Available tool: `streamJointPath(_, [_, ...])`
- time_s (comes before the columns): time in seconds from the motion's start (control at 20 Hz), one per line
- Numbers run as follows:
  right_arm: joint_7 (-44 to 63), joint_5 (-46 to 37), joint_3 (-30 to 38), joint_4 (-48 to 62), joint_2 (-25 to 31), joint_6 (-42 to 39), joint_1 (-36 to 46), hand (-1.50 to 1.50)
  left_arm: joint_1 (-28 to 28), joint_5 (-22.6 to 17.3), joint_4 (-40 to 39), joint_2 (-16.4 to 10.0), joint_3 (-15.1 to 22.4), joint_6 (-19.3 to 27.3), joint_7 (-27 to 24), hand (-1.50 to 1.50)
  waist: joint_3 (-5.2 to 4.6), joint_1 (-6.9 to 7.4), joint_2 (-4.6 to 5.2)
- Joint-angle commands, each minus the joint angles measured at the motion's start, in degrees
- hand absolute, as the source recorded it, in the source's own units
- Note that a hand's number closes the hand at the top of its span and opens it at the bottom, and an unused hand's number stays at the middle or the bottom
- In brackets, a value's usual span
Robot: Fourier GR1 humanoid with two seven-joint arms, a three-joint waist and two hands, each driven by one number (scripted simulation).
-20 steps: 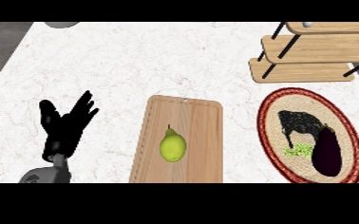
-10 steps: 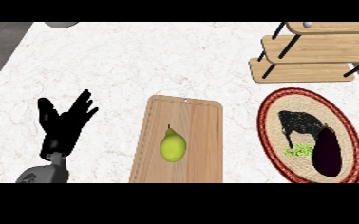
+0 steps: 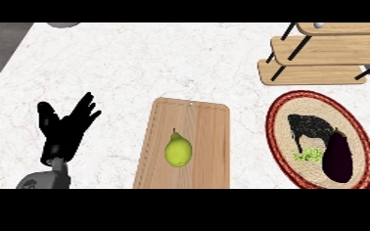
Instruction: Pick the squash from the placemat and place it in the tiered shelf
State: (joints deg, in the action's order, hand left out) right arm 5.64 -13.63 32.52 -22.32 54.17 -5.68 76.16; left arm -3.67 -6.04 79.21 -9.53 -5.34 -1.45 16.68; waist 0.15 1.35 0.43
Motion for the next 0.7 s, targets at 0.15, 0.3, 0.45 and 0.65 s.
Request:
streamJointPath(0.15, [0.75, 2.92, 5.71, 4.34, 9.91, 2.69, -2.46, -1.5, 0.59, 0.02, -0.86, 0.58, 0.56, -0.41, 0.6, 0.0, -0.03, 0.06, 0.28])
streamJointPath(0.3, [2.21, 4.51, 7.51, 7.15, 13.23, -0.07, -2.5, -1.5, -1.04, -1.68, -1.0, -0.93, -0.98, -1.79, 1.95, 0.0, 0.0, 0.53, 0.46])
streamJointPath(0.45, [0.33, 6.1, 9.18, 9.19, 18.71, -8.27, -6.78, -1.5, -0.03, -0.86, -0.01, 0.07, -0.31, -0.7, 1.37, 0.0, 0.1, -0.09, 0.39])
streamJointPath(0.65, [-2.34, 6.95, 10.13, 10.23, 20.41, -11.44, -8.89, -1.5, 0.24, -0.62, -2.32, -0.36, -0.21, -2.26, -1.2, 0.0, 0.09, 0.38, 0.71])
